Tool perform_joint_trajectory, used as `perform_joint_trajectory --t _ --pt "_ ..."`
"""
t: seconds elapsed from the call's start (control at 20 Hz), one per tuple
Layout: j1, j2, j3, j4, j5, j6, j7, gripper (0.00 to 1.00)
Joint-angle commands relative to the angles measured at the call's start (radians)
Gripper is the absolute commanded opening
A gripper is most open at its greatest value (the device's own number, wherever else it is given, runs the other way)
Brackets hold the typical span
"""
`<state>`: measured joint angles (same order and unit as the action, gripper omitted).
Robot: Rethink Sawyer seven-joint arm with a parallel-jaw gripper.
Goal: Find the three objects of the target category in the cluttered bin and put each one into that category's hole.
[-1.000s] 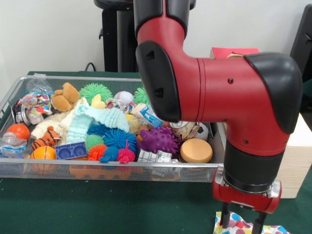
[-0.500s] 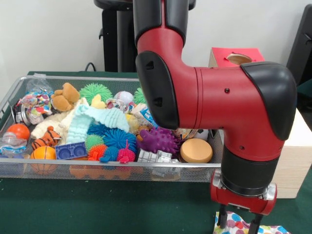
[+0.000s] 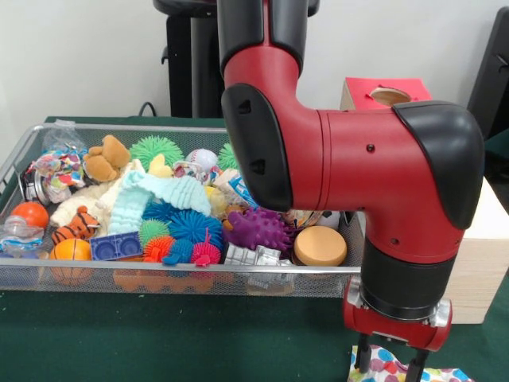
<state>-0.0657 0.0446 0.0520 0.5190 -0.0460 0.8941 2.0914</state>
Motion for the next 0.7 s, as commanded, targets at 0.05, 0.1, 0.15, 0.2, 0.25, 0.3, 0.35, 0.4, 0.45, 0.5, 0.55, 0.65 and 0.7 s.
perform_joint_trajectory --t 0.05,0.1,0.15,0.2,0.25,0.3,0.35,0.4,0.45,0.5,0.55,0.65,0.7 --pt "-0.026 0.032 0.094 0.067 -0.031 0.003 -0.194 1.0" --pt "-0.027 0.038 0.098 0.068 -0.03 -0.002 -0.194 1.0" --pt "-0.027 0.044 0.102 0.069 -0.029 -0.008 -0.195 1.0" --pt "-0.028 0.051 0.106 0.066 -0.028 -0.012 -0.197 1.0" --pt "-0.029 0.063 0.111 0.061 -0.026 -0.014 -0.197 1.0" --pt "-0.029 0.069 0.114 0.061 -0.026 -0.022 -0.195 1.0" --pt "-0.029 0.072 0.114 0.061 -0.026 -0.027 -0.192 1.0" --pt "-0.029 0.071 0.113 0.063 -0.028 -0.031 -0.193 1.0" --pt "-0.03 0.073 0.115 0.065 -0.028 -0.034 -0.195 1.0" --pt "-0.031 0.074 0.115 0.066 -0.028 -0.036 -0.195 1.0" --pt "-0.032 0.074 0.118 0.069 -0.028 -0.039 -0.199 1.0" --pt "-0.032 0.075 0.12 0.069 -0.03 -0.042 -0.197 1.0" --pt "-0.032 0.076 0.12 0.067 -0.031 -0.041 -0.196 1.0"
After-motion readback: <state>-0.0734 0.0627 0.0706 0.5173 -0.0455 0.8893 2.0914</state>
